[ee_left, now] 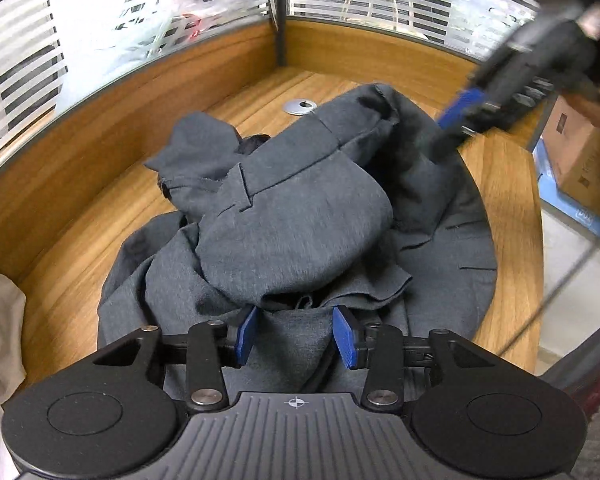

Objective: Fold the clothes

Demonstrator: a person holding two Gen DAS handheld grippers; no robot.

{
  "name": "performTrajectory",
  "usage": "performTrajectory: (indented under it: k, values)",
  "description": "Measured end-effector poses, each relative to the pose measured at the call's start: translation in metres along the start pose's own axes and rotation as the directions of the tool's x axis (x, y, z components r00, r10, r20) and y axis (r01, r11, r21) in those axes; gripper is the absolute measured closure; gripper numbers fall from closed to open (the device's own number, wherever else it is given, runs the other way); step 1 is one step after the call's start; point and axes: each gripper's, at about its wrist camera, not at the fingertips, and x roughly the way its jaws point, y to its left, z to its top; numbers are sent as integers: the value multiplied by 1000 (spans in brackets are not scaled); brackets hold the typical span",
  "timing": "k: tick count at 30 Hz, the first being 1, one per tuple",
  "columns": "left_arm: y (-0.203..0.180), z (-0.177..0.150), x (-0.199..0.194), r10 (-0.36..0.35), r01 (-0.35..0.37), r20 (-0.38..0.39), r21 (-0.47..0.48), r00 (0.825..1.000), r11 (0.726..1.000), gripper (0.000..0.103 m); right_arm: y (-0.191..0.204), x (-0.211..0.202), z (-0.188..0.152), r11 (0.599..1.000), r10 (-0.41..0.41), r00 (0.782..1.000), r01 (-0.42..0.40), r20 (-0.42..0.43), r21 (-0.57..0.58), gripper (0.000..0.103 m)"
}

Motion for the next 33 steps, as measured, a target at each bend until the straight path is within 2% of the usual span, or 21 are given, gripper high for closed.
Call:
performTrajectory:
  k: [4,7,10,16,20,25,28,30,33]
  values:
    - [3,3,-4,-3,3,25,-20,1000,1000,58,13,4,-14,988,127,992,-126,0,92,57]
    - [5,6,-6,-6,6,25,-24,1000,1000,58,17,24,-17,967,170,985,-169,12,193,57]
    - [3,9,-6,9,-9,20,16,1000,1000,58,24,35,-17,960,169,985,-168,14,226,57]
    - [-5,17,7,26,-26,5,123,1000,992,58,26,26,-15,980,95,995,-99,30,172,55]
    - [-1,22,17,29,-30,9,133,1000,991,59,18,15,-13,978,64,997,-73,53,198,55]
    - [24,32,33,22,-22,-17,-2,1000,1000,60,25,3,-18,971,88,993,-102,74,215,54]
    - [39,35,41,12,-14,-25,-83,1000,996,63,36,0,-20,964,129,987,-146,91,222,55]
    - [49,35,46,1,-5,-27,-151,1000,989,63,45,3,-20,958,161,982,-179,97,224,54]
    - [67,33,48,-38,32,-17,-288,999,957,65,53,25,-17,952,173,982,-188,79,241,53]
